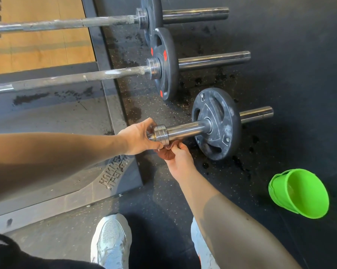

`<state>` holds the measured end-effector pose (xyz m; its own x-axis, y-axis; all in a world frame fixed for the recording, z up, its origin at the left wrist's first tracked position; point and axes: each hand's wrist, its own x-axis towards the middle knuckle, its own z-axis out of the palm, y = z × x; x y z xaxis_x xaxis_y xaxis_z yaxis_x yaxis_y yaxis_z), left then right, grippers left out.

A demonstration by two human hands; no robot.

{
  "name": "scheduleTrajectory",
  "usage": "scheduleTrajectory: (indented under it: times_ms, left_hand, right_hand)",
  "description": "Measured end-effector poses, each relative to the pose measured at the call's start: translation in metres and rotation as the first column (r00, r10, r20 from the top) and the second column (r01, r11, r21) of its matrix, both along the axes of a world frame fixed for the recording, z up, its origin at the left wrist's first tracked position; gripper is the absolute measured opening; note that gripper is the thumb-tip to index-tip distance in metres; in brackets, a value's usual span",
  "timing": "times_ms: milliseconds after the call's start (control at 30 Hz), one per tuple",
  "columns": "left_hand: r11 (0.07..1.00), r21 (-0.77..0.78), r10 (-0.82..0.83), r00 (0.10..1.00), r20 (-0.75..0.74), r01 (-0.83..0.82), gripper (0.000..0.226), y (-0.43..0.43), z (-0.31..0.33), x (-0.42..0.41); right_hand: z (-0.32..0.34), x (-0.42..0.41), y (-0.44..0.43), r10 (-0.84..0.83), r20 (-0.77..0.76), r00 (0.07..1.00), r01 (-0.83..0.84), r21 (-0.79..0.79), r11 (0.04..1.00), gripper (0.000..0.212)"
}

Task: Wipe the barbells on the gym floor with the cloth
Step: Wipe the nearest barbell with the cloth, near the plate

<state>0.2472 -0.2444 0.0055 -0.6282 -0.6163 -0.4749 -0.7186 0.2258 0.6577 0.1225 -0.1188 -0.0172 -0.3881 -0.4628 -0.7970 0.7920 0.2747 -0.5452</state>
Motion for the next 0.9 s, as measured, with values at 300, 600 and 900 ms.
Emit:
scheduleTrajectory:
  times_ms: [300, 600, 900]
  left_hand:
    - [1.0, 0.004, 0.023, 1.0, 0.008, -0.023, 0.065, -0.001, 0.01, -0.001]
    - [1.0, -0.009, -0.009, 0.999, 0.032, 0.009, 0.062, 0.007, 0.016, 0.0]
    - [0.99, -0.118, -0.064, 0.994, 0.092, 0.074, 0.069, 0.01, 0.02, -0.001]
  right_hand:
    - [0.067, -0.003, -0.001, 0.191, -0.654, 0.732, -0.108, 0.165, 0.98, 0.011]
    - [0.055, -0.035, -0.074, 0.733, -0.607, -0.307, -0.25, 0.794, 0.554, 0.014]
    - [0.088, -0.05, -0.088, 0.823, -0.427, -0.374, -0.521, 0.831, 0.195, 0.023]
